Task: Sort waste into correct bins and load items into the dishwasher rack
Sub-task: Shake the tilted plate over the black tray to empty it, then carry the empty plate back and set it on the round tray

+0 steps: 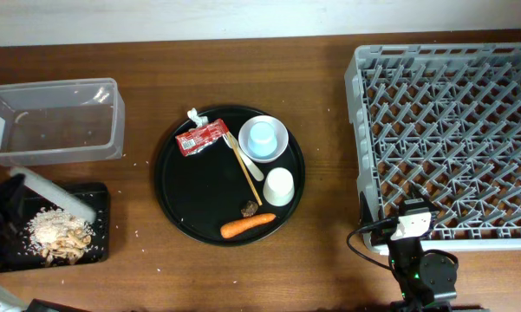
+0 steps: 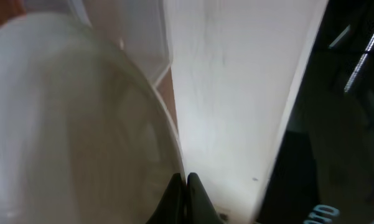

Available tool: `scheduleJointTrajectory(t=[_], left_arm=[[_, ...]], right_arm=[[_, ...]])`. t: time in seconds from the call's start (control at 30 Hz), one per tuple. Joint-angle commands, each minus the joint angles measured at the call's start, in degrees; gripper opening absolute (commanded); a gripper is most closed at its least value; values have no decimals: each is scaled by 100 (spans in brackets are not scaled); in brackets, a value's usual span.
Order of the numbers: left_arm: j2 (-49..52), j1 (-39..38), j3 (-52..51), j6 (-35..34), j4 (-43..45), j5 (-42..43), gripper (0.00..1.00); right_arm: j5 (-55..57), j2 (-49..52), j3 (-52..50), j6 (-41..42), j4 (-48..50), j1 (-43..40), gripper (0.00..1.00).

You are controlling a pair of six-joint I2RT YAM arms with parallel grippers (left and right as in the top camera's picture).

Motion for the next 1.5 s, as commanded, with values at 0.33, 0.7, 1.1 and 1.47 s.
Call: scheduleJointTrajectory(t=[0.33,0.7,1.1,1.47], left_arm=[[-111,-2,35,481,70,210,0],[-2437,-3628,35,535,-962,-1408,1],[846,-9276,35,175,101,-7149,0],[1502,-9412,555,184,-254,-7641,28]], right_arm=[[9,-28,-31,39,-22,-37,99],[9,-28,-31,42,-22,-37,99],[7,-28,-31,39,-22,-37,99],[9,-28,-31,39,-22,-37,99]])
